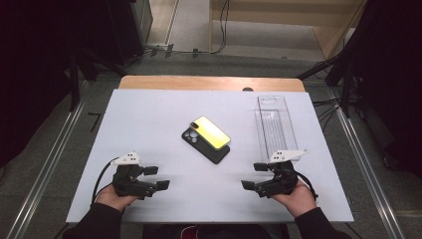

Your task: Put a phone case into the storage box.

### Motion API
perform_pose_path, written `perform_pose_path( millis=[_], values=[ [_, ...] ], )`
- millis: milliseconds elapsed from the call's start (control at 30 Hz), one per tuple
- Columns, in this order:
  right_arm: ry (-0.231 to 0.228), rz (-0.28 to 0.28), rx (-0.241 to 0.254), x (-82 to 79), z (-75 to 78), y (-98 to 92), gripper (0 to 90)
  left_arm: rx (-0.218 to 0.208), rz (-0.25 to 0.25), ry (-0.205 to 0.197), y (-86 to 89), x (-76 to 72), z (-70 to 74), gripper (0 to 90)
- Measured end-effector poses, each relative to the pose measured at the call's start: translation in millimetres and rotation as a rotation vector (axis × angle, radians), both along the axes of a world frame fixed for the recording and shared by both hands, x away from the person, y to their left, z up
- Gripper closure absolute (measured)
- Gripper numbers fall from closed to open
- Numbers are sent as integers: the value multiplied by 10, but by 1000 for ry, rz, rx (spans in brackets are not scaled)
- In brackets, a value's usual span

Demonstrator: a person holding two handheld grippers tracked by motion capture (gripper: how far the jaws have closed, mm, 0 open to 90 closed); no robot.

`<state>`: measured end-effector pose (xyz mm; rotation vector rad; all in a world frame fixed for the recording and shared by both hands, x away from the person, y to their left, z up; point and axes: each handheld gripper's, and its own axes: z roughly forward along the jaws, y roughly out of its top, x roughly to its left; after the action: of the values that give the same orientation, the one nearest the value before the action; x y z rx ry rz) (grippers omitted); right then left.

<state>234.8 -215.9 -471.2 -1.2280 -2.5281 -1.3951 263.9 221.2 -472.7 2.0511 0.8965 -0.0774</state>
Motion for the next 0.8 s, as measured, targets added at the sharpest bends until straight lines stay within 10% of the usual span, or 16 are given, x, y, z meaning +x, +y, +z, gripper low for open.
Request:
perform_pose_path(
  millis=[800],
  values=[
    [-2, 25, -11, 221, 89, 292, 120, 0, 0, 1, -1, 0, 0, 206]
  ],
)
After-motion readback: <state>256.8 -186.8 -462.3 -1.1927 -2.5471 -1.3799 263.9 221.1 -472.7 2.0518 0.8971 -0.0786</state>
